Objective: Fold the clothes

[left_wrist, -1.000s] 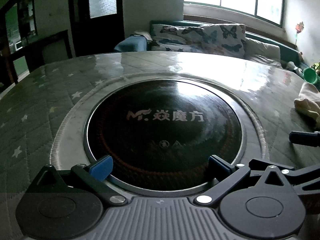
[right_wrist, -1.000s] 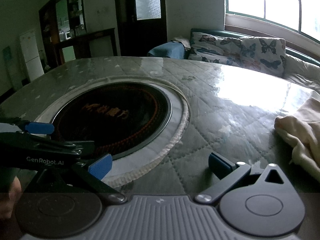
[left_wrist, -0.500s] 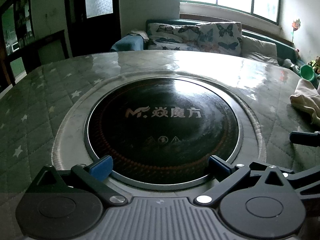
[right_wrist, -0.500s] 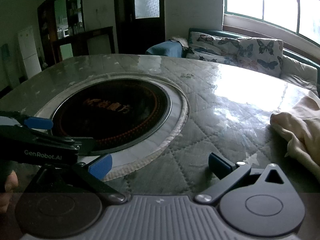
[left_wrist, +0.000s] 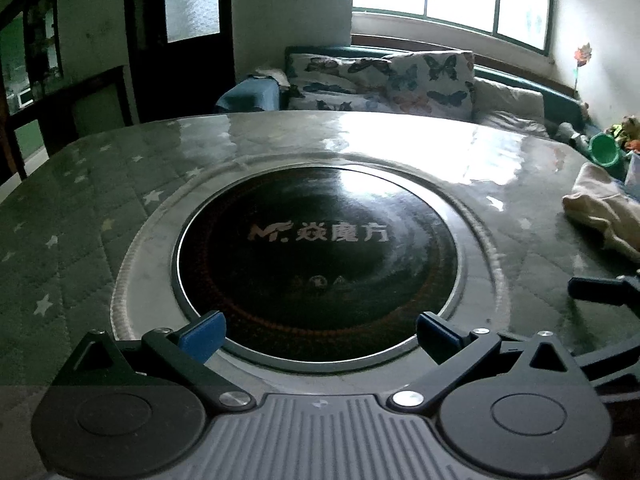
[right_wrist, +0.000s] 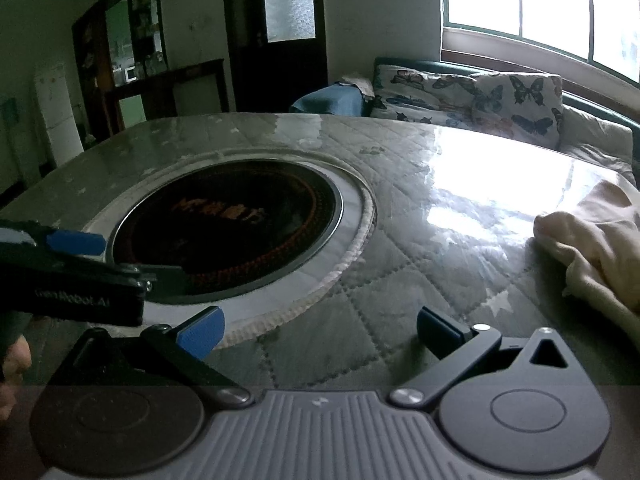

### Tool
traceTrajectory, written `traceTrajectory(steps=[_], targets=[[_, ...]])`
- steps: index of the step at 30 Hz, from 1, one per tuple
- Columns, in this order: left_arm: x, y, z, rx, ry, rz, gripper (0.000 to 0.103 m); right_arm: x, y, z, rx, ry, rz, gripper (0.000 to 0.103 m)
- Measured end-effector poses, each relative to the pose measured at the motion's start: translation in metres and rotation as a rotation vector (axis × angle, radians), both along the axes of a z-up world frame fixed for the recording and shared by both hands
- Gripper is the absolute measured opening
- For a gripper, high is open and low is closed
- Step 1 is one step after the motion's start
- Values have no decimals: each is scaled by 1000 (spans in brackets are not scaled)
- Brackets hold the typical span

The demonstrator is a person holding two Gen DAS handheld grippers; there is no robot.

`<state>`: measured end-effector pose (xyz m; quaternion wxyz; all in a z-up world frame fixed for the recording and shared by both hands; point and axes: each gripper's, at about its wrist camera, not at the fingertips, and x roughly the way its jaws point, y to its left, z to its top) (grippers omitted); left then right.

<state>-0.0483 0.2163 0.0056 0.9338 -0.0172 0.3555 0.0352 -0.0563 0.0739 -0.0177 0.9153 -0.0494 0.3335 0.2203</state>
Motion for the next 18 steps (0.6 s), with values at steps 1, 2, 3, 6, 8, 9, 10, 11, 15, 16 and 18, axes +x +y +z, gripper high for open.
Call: traceTrajectory(steps=[1,2,3,6,8,9,10,11,15,16,18], targets=[[-2,-1,1,-1,-3,-6,103,-2,-1,0,2,-1,2,103],[-3,-3,2,-1,-4,-11,103,-4,-2,1,7,-1,4,103],[-4,-4,3,2,-4,-19,103,-6,-3,1,9,-2,3,103],[-8,-9,5,6,0,-42,103,-13,-6,2,4,0,0,103],[-12,-13,7,6,2,-56,103,-18,-9,3,5,2,-4,103],[-13,-14,7,6,3,-63,103,-20,-10,3,5,3,-6,103],[-14,-15,8,3,4,-69,103,-23,-12,3,7,2,-9,103],[-15,-16,9,0,5,-74,103,-25,-14,4,8,1,-12,103],[-20,-23,12,-8,18,-101,103,-38,-25,8,18,-4,-24,103],[-21,-25,13,-5,18,-109,103,-41,-27,10,20,-6,-29,103],[-23,-30,14,3,16,-122,103,-47,-32,13,23,-7,-38,103]])
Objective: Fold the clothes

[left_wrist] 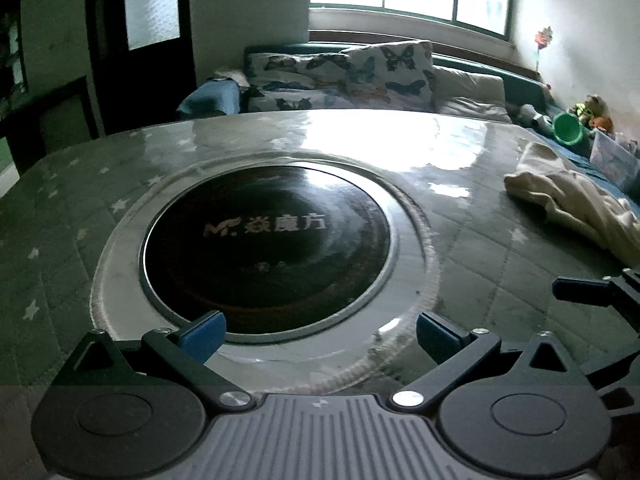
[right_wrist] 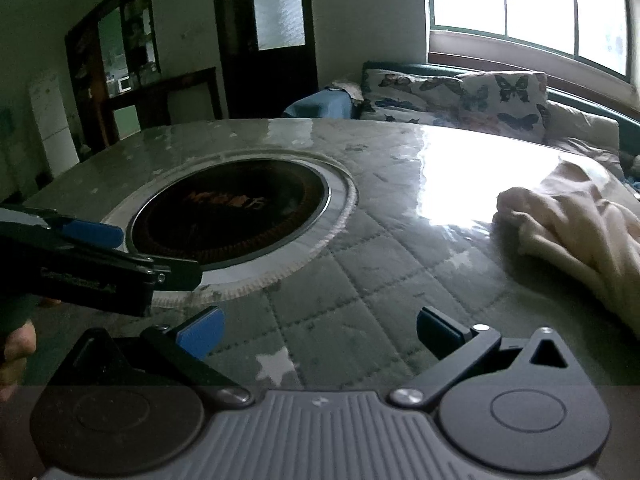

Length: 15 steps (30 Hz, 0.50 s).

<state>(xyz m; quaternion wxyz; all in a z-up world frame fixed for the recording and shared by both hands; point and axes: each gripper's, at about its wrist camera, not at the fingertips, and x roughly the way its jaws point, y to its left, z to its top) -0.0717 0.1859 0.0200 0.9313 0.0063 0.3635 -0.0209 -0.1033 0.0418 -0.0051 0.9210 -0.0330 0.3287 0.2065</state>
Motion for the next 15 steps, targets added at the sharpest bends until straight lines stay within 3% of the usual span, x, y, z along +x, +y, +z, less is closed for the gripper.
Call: traceTrajectory(steps=[15], targets=[[-22,-31,9,6,-8,-107,103,-40,-33,9,23,13,-103,103]])
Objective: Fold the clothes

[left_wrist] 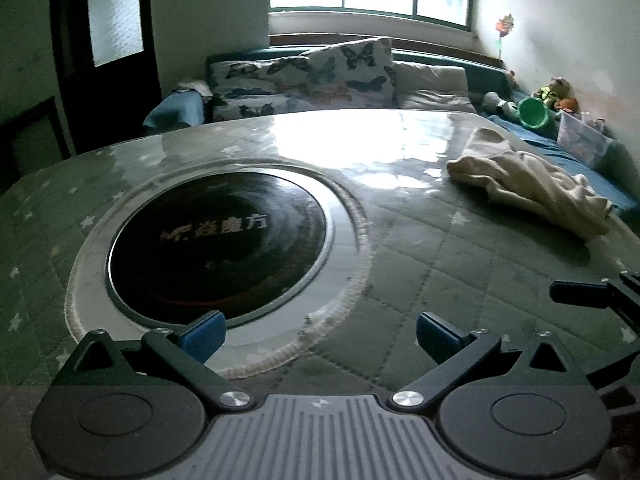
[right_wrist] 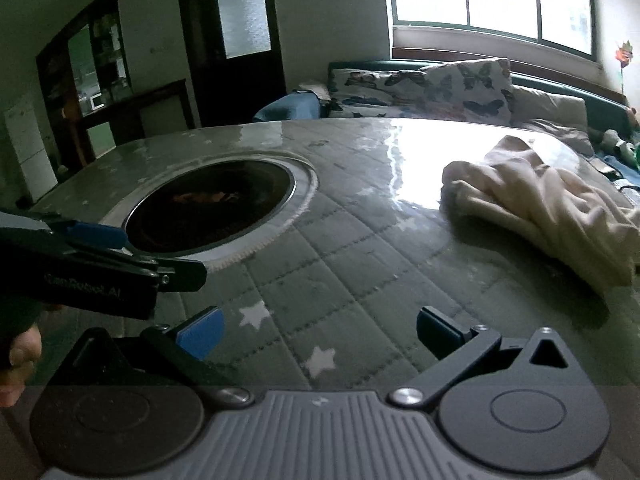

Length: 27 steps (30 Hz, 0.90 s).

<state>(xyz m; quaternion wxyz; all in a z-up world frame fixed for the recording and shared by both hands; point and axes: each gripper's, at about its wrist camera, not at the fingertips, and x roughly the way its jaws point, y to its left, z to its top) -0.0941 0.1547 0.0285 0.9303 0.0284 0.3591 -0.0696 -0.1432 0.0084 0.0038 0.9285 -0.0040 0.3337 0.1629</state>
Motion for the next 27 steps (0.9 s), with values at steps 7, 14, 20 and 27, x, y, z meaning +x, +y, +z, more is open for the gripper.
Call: traceTrajectory(steps=[7,14,20,27], targets=[[-9,-9,0,-1,-1,-30,103,-15,-9,0,-8,12,-25,103],[-13,-8,2,-4,1,-24,103,-24,-11,-2,-8,21,-34,103],[-16,-8,3,2,-6,-24,103,-27,-12,-3,-7,22,-43,103],[-19,-15,3,10,0,-45,103,-32,-15,-3,-4,25,-58,103]])
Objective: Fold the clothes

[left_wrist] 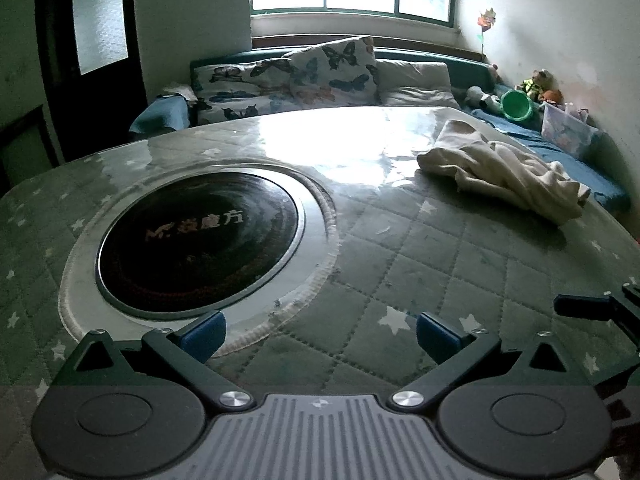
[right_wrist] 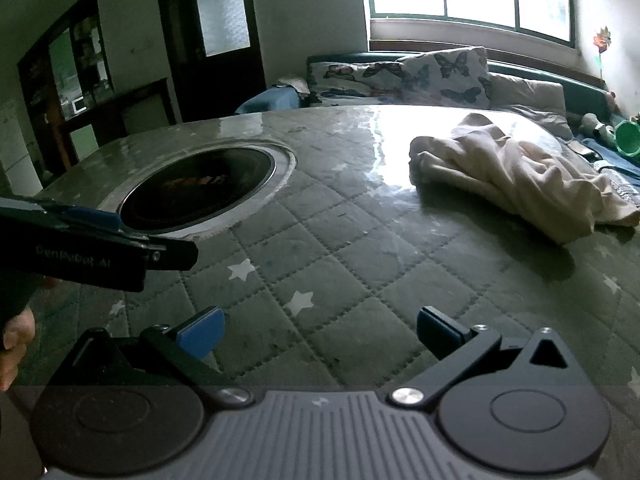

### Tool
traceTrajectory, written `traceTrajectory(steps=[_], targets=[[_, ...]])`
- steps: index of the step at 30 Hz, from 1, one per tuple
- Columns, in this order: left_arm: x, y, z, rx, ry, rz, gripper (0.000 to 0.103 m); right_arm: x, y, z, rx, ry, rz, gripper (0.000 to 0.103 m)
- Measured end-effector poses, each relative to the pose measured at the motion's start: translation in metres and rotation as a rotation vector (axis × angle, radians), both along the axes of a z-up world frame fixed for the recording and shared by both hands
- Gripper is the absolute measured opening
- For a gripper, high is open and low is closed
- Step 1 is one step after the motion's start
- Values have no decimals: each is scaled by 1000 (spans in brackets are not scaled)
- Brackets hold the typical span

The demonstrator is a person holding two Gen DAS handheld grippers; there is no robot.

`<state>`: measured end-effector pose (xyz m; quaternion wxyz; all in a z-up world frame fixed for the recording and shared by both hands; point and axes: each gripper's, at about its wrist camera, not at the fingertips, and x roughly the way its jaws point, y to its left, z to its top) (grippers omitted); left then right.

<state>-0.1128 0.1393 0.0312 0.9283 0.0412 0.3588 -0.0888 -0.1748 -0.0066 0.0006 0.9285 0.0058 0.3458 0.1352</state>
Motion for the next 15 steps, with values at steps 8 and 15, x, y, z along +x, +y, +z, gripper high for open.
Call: traceTrajectory(steps=[8,15], targets=[[-4,-2,1,-15,-8,-13,103,-3,-1,-2,1,7,-6,103],[-5,5,7,-49,-25,-2,103,-3,1,-1,5,4,-1,103]])
